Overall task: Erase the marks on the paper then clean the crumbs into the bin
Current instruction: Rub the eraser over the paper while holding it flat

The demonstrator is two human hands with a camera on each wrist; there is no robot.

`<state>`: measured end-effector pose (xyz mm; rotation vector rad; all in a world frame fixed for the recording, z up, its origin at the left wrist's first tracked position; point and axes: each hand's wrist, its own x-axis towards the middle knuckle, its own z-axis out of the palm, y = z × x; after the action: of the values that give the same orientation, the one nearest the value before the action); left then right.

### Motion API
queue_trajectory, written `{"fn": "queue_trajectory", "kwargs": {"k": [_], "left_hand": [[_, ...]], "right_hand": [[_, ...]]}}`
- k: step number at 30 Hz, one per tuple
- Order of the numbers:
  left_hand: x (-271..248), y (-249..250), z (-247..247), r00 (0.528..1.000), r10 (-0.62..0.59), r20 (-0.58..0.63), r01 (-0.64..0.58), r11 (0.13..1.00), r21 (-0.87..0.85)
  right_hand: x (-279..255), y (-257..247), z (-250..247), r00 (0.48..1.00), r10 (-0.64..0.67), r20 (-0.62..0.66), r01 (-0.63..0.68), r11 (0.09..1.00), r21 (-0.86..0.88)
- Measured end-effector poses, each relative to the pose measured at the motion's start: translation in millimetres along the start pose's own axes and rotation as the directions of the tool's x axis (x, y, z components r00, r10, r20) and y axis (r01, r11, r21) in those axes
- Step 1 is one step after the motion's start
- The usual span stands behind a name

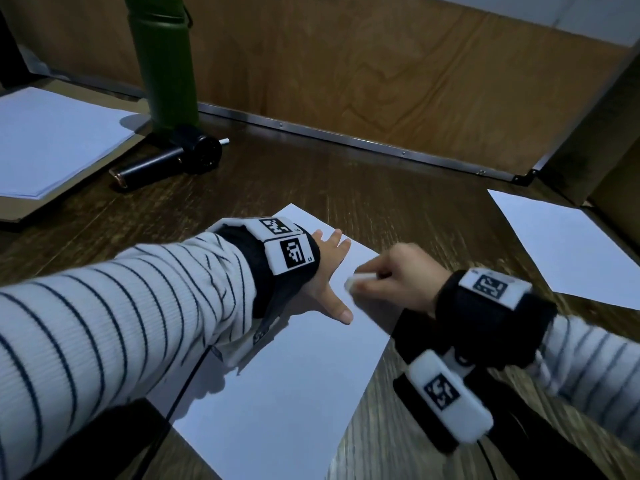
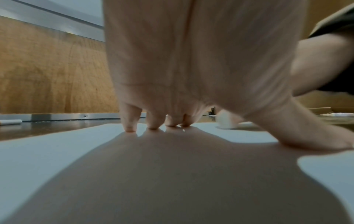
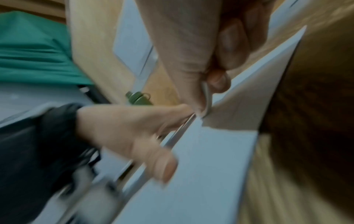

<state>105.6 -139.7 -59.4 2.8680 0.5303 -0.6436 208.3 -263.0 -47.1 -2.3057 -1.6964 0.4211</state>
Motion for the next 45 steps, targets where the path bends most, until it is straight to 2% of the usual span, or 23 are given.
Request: {"fn": "queue_trajectory", "kwargs": {"k": [3, 5, 7, 9, 11, 16, 18, 20, 22, 24, 28, 30, 32, 36, 38, 42, 43, 45], "left_hand": [[1.0, -1.2, 0.1, 1.0, 0.0, 0.003, 0.0, 1.0, 0.014], [3.1, -2.4, 0.9, 1.0, -0.006, 0.01, 0.006, 1.0, 0.024], [5.1, -2.9, 1.6, 1.0, -0.007, 0.012, 0.007, 1.0, 0.019], [6.6, -2.9, 2.6, 1.0, -0.011, 0.019, 0.011, 1.0, 0.016], [6.8, -3.0, 2.6, 1.0, -0.013, 0.027, 0.013, 1.0, 0.024], [4.1, -3.0, -0.8, 1.0, 0.003, 0.026, -0.003, 1.0, 0.031], [3.8, -3.1, -0.3, 1.0, 0.003, 0.021, -0.004, 1.0, 0.03], [4.2, -2.9, 1.0, 1.0, -0.003, 0.02, 0.002, 1.0, 0.015], [5.3, -2.4, 3.3, 1.0, -0.01, 0.024, 0.01, 1.0, 0.002], [6.6, -3.0, 4.7, 1.0, -0.008, 0.025, 0.008, 1.0, -0.005], [2.7, -1.9, 3.5, 1.0, 0.019, -0.012, -0.019, 1.0, -0.005], [1.8, -1.4, 3.8, 1.0, 0.018, -0.023, -0.018, 1.0, -0.007], [3.2, -1.7, 4.0, 1.0, 0.013, -0.014, -0.013, 1.0, -0.002], [6.5, -1.2, 6.6, 1.0, 0.01, -0.013, -0.01, 1.0, -0.002], [6.1, -2.7, 6.6, 1.0, 0.012, -0.02, -0.012, 1.0, -0.006], [6.6, -5.5, 4.8, 1.0, 0.013, 0.002, -0.013, 1.0, 0.001], [6.8, -5.5, 5.0, 1.0, 0.011, 0.003, -0.011, 1.0, 0.002], [6.8, -4.7, 5.1, 1.0, 0.005, 0.0, -0.005, 1.0, -0.001]], "right_hand": [[15.5, 12.3, -2.4, 0.981, 0.11, -0.157, -0.108, 0.994, 0.022], [10.8, 10.8, 2.6, 0.98, 0.099, -0.171, -0.095, 0.995, 0.027], [-5.1, 3.6, 8.2, 0.994, 0.019, -0.107, -0.015, 0.999, 0.032], [-20.6, -2.6, 10.6, 0.998, -0.061, 0.027, 0.059, 0.996, 0.064], [-20.2, -3.4, 6.9, 0.993, -0.065, 0.097, 0.059, 0.996, 0.064], [23.0, 11.0, -1.6, 0.99, 0.083, -0.111, -0.081, 0.996, 0.02], [21.8, 11.4, 1.7, 0.986, 0.082, -0.145, -0.08, 0.997, 0.02], [6.5, 5.8, 4.1, 0.998, -0.009, -0.062, 0.013, 0.998, 0.06], [-7.2, 1.4, 6.2, 0.99, -0.105, 0.098, 0.096, 0.991, 0.088], [-5.7, 2.1, 2.7, 0.982, -0.119, 0.149, 0.111, 0.992, 0.061], [24.4, 9.2, -1.1, 0.996, 0.011, -0.086, -0.009, 0.999, 0.032], [26.0, 8.2, 3.9, 0.989, 0.034, -0.144, -0.033, 0.999, 0.011], [12.7, 2.3, 11.9, 0.992, -0.014, -0.126, 0.013, 1.0, -0.014], [-9.6, -6.7, 16.1, 0.992, -0.128, 0.021, 0.128, 0.992, -0.004], [0.2, -1.2, 8.6, 0.996, -0.095, 0.004, 0.095, 0.995, -0.013], [21.3, 16.9, 1.8, 0.988, 0.02, -0.155, -0.03, 0.998, -0.064], [18.2, 16.8, 2.5, 0.988, 0.006, -0.154, -0.017, 0.998, -0.069], [2.4, 12.9, 3.4, 0.996, -0.074, -0.058, 0.071, 0.996, -0.045]]}}
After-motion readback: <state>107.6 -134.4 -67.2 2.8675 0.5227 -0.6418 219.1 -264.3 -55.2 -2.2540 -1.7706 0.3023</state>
